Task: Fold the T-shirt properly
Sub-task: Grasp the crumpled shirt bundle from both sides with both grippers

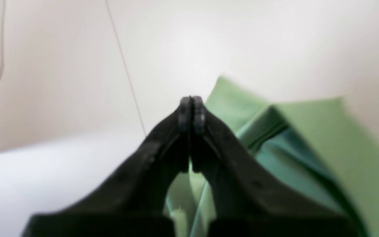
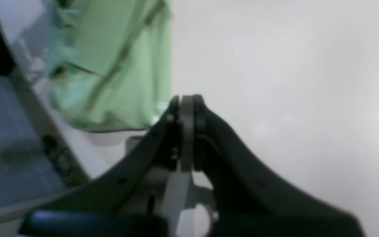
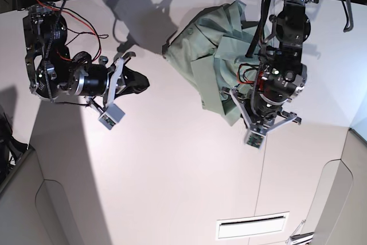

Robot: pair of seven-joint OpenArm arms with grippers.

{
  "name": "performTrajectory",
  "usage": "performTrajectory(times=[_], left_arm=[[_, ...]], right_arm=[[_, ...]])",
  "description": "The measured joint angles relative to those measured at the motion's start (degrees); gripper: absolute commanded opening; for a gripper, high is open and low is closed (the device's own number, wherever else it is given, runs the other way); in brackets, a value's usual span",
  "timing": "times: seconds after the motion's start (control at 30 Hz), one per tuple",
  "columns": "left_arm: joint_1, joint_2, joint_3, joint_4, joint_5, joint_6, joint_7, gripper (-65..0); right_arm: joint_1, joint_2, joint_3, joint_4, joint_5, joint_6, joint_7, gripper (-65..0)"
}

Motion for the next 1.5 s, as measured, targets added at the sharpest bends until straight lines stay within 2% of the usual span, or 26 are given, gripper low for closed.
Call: performTrajectory(times=[0.07,0.17,0.27,0.3,0.33,0.37,0.4,0.47,0.5,0.63,0.67,0.83,0.97,1.1,1.2,1.5], left_arm=[[2.49,-0.04,-2.51,4.07,-2.62,0.90,-0.02,-65.0],[7.10,-0.04,-6.91,9.49,-6.71,-2.32,0.33,-65.0],[10.69,0.11,-12.98,11.54,-14.14,-4.87,-0.04,-65.0],[11.54,0.15,-15.21,11.54,-17.03,-6.12,-0.24,-65.0],[12.48,0.13,-17.46,11.52,-19.61,-7.58,-0.20,-63.3],[13.55,0.13,-19.74,11.52,-22.49,-8.96,-0.04,-57.4],[14.69,0.13,-21.94,11.52,-25.18,-10.54,0.33,-50.8],[16.61,0.15,-25.97,11.47,-30.23,-12.74,1.77,-40.4],[17.29,0.15,-27.67,11.41,-32.46,-13.42,2.60,-38.1],[19.82,0.13,-32.70,9.31,-36.72,-14.05,2.75,-37.9],[20.35,0.15,-33.38,7.93,-38.34,-15.17,2.82,-37.9],[20.94,0.31,-33.70,0.00,-45.33,-18.71,3.87,-37.9],[20.81,0.44,-33.68,-3.30,-47.30,-20.46,3.89,-37.9],[20.65,0.42,-33.68,-3.41,-49.59,-21.38,4.00,-37.9],[20.70,0.42,-33.73,-3.41,-49.57,-21.38,4.07,-37.9],[20.68,0.33,-33.75,-3.41,-49.86,-21.49,4.07,-37.9]], right_arm=[[0.00,-0.13,-0.04,0.00,0.92,0.17,-1.07,-65.0],[0.00,-0.11,-0.04,0.00,0.52,1.05,-2.34,-65.0],[0.00,-0.11,-0.04,0.00,0.72,1.07,-2.34,-65.0],[0.00,-0.13,-0.04,0.02,0.72,1.07,-2.29,-60.3],[0.00,-0.11,-0.04,0.00,0.42,1.07,-2.36,-51.9],[0.00,-0.11,-0.04,-0.02,-0.46,1.07,-2.36,-44.7],[0.00,-0.11,-0.04,-0.02,-1.33,1.09,-2.43,-40.5],[0.00,-0.11,-0.04,-0.04,-2.60,1.09,-2.45,-39.7],[0.00,-0.13,-0.04,-0.04,-3.30,1.09,-2.43,-39.7],[0.00,-0.11,-0.04,-1.14,-3.78,1.09,-2.21,-39.8],[0.00,-0.11,-0.04,-1.60,-4.04,1.09,-1.16,-39.8],[0.46,-0.15,-1.46,-5.09,-3.98,1.75,9.22,-39.8],[4.07,-0.98,-2.97,-10.78,-5.95,1.86,10.05,-39.8],[10.91,-4.15,-5.25,-16.65,-5.70,2.47,9.84,-39.8],[16.81,-6.21,-8.79,-20.85,-5.29,2.62,6.73,-39.8],[33.38,-10.95,-19.23,-36.65,-2.14,3.43,5.70,-39.8]])
